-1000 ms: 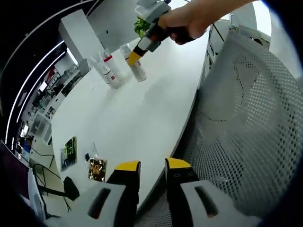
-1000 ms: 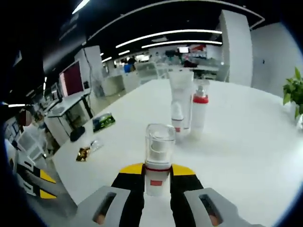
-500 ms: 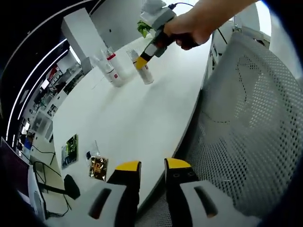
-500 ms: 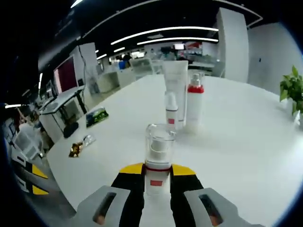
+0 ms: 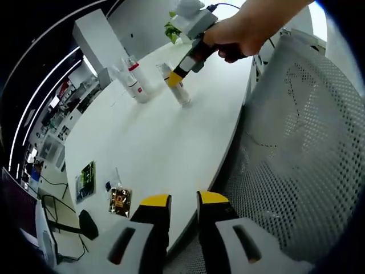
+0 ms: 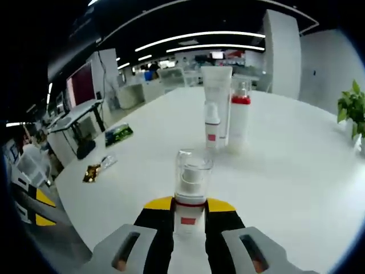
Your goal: Arrange the skincare products in the storage area until every visible bottle or jar stands upright without overlapping.
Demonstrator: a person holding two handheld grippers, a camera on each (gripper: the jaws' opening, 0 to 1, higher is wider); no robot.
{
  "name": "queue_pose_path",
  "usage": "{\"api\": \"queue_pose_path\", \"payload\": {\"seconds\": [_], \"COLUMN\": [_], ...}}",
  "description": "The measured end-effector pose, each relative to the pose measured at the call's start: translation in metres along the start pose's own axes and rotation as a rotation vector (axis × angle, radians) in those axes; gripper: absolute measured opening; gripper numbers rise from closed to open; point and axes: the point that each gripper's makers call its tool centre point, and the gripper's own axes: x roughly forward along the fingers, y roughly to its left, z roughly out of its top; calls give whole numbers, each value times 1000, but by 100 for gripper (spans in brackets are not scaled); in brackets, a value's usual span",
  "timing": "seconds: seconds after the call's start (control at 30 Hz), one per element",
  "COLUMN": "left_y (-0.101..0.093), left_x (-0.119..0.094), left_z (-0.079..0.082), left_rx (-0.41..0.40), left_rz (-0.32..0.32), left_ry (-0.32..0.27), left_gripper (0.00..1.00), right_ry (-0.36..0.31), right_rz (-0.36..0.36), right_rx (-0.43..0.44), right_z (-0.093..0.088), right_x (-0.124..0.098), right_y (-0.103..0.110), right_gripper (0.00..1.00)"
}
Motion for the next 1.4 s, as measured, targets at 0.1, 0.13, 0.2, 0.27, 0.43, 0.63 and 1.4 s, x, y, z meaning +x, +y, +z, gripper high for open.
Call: {"api": "queue_pose_path", "payload": {"seconds": [0.1,0.13,0.2,0.27,0.43,0.63,1.4], "left_y": [2,2,2,4,6,7,8], "left_x": [-1,-1,-1,-2,-2,-3,-4], "left_z": [0,0,1,1,1,2,-5], "left_rx": [-1,2,4,3,4,7,6], "left_rz": [9,10,15,22,32,39,38], "left_ry": [-3,-5,-7,-10,-12,-16,7], "left_gripper": [14,13,13,13,13,12,12], "right_ry": [-17,-21,-23,-20,-15,-10,2], "right_rz": [-8,-2,7,12,13,12,-19], "right_rx": [-37,-52,-79,-102,-110,-118,-124], "right_z": [-2,-3,-5,-7,-8,-10,-8], "right_x": [-5,-6,-7,-8,-11,-12,-21], "right_y": [8,11,16,20,22,25,25], "right_gripper": [14,14,14,14,14,14,14]}}
